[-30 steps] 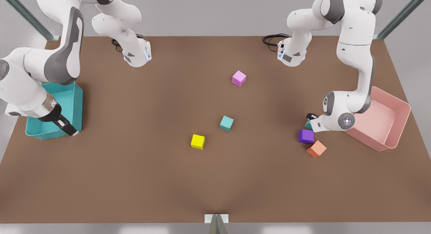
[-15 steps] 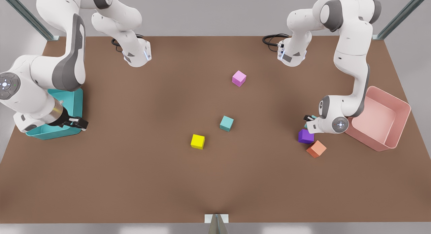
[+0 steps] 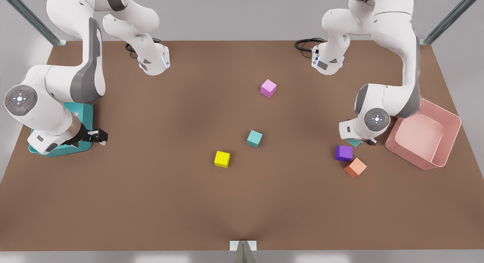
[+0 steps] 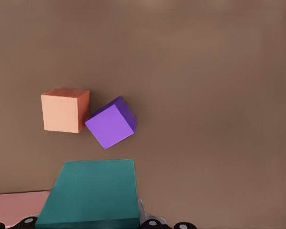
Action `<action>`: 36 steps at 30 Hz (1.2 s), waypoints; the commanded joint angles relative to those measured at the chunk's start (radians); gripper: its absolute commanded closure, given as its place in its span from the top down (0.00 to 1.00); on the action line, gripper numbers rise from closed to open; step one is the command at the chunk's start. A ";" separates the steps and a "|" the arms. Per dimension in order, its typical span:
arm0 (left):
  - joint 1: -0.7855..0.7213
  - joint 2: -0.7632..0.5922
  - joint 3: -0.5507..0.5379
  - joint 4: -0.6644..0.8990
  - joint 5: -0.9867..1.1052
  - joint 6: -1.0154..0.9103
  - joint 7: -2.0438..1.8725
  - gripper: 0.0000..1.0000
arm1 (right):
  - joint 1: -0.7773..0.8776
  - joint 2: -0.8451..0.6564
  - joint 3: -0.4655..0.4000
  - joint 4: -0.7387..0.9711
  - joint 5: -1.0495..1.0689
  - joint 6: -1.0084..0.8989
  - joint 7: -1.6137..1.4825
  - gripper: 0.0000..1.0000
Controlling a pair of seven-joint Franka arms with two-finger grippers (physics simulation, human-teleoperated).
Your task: Stack the two blue cubes on top of each other
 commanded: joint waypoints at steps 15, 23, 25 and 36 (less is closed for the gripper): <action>-0.321 0.418 -0.227 0.404 -0.186 0.005 -1.112 0.49 | 0.003 0.003 0.001 0.001 0.001 -0.001 -0.158 1.00; -0.329 0.478 -0.228 0.404 -0.192 0.056 -1.117 0.49 | 0.008 0.003 -0.001 0.001 0.000 -0.001 -0.158 1.00; -0.328 0.484 -0.228 0.406 -0.192 0.068 -1.117 0.52 | 0.008 0.003 -0.001 0.001 0.000 -0.001 -0.158 1.00; -0.329 0.528 -0.227 0.444 -0.190 0.071 -1.120 0.52 | 0.009 0.003 -0.004 -0.001 -0.020 -0.002 -0.161 1.00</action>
